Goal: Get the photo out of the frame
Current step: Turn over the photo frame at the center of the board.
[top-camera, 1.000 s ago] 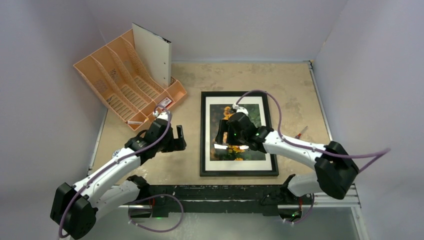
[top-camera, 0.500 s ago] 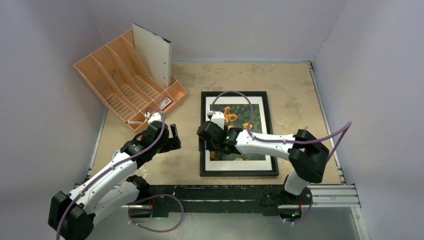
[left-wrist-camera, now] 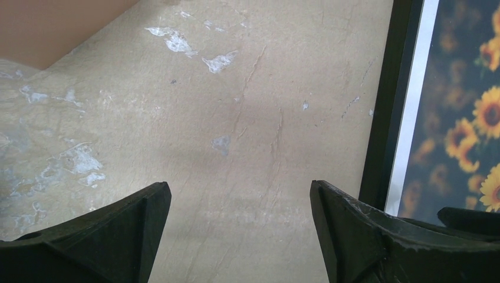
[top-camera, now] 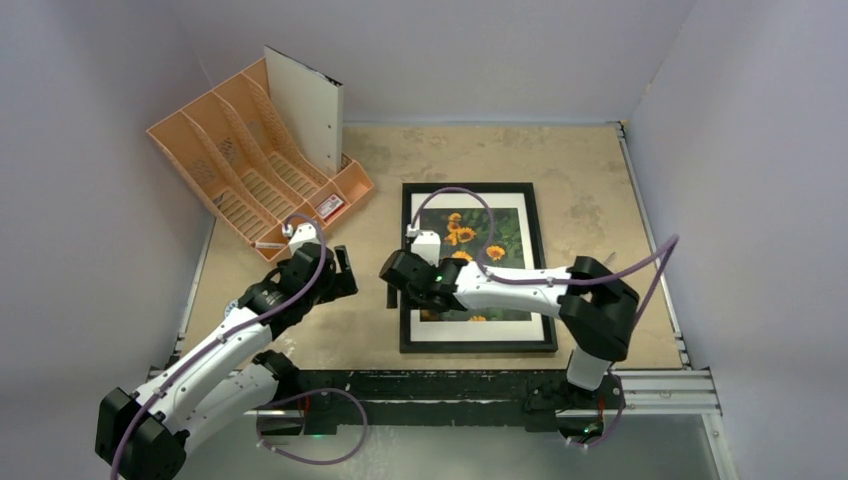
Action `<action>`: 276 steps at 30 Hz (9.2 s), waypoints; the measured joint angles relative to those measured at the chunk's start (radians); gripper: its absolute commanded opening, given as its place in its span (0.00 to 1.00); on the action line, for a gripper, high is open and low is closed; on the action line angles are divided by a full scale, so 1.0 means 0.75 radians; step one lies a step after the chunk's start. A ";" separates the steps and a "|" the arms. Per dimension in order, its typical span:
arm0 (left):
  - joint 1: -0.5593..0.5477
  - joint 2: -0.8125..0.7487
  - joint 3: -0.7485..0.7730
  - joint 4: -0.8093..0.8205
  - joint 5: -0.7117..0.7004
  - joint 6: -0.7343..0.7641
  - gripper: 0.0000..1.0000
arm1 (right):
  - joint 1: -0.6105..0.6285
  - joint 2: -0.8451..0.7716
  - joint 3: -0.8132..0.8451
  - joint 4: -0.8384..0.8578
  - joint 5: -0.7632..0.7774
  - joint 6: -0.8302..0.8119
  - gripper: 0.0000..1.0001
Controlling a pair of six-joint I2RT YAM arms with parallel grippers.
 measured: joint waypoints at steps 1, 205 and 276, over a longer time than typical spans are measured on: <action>0.000 0.001 0.000 -0.001 -0.009 -0.001 0.93 | 0.016 0.033 0.038 -0.034 0.012 0.007 0.77; 0.148 0.683 0.391 0.497 0.871 0.150 0.00 | 0.921 -0.300 -0.480 0.481 0.789 -1.240 0.82; 0.148 0.093 0.497 0.182 0.331 0.281 0.98 | 0.782 -0.650 -0.548 0.307 0.918 -0.999 0.00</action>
